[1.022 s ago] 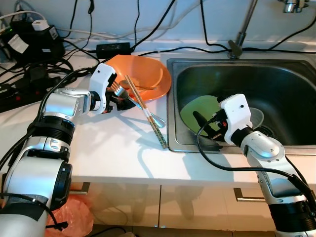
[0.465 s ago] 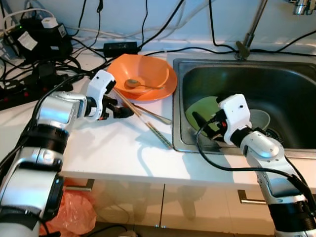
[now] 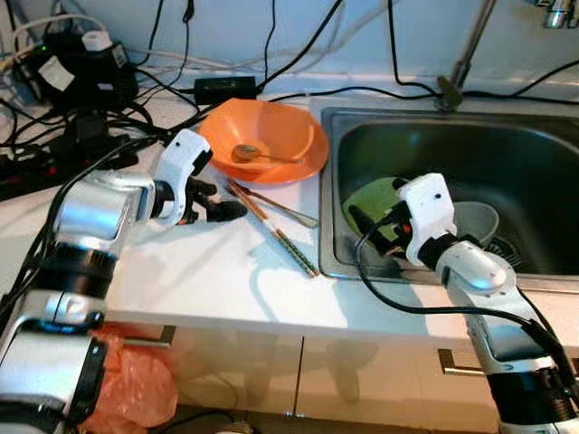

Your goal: Kitchen organization

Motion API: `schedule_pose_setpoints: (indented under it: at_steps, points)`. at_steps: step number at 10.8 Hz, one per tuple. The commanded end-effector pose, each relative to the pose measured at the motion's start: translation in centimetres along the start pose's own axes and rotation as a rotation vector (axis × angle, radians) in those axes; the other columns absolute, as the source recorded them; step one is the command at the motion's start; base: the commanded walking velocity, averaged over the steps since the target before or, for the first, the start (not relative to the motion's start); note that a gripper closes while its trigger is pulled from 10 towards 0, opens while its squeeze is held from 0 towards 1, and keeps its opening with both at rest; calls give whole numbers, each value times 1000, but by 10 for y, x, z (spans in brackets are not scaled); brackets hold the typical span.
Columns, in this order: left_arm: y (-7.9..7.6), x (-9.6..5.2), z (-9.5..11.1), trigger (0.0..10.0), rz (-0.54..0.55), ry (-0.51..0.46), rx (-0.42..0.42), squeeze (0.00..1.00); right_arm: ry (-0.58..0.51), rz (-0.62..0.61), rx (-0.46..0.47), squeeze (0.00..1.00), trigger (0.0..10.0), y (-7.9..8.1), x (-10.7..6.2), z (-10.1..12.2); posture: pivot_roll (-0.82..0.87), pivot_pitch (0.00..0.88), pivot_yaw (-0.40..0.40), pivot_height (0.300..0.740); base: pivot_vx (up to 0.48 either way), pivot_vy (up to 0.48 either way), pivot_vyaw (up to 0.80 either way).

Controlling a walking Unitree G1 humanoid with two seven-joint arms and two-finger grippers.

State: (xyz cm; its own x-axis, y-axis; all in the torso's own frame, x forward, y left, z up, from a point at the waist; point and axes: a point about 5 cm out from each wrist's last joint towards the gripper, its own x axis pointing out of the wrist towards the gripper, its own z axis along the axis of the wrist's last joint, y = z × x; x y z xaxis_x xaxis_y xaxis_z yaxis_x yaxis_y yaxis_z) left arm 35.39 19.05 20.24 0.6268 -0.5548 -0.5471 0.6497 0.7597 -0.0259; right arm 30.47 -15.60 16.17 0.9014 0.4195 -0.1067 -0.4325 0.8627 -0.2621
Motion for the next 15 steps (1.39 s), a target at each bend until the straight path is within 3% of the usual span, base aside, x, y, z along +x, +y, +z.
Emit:
schedule_pose_setpoints:
  at_steps: [1,5,8,10,12,15]
  points:
    - [0,-5,2,10000,13,0,14,0,-11,9,-7,0,10000,2,2,2,125,21,48,740,0,0,0]
    - [-9,-13,1,10000,130,-80,-22,0,-14,15,-14,0,10000,1,5,2,145,17,32,740,0,0,0]
    - [-25,-1,7,10000,177,-235,-126,0,-22,22,-24,0,10000,-2,7,4,137,4,30,740,0,0,0]
    - [-42,6,15,10000,186,-281,-183,0,-33,10,-28,0,10000,-5,7,6,135,2,29,740,0,0,0]
    - [-58,11,17,10000,143,-236,-224,0,-32,12,-39,0,10000,-8,8,6,137,0,25,740,0,0,0]
    - [-64,18,6,10000,178,-146,-196,0,-43,49,-41,0,10000,-7,8,11,134,0,31,740,0,0,0]
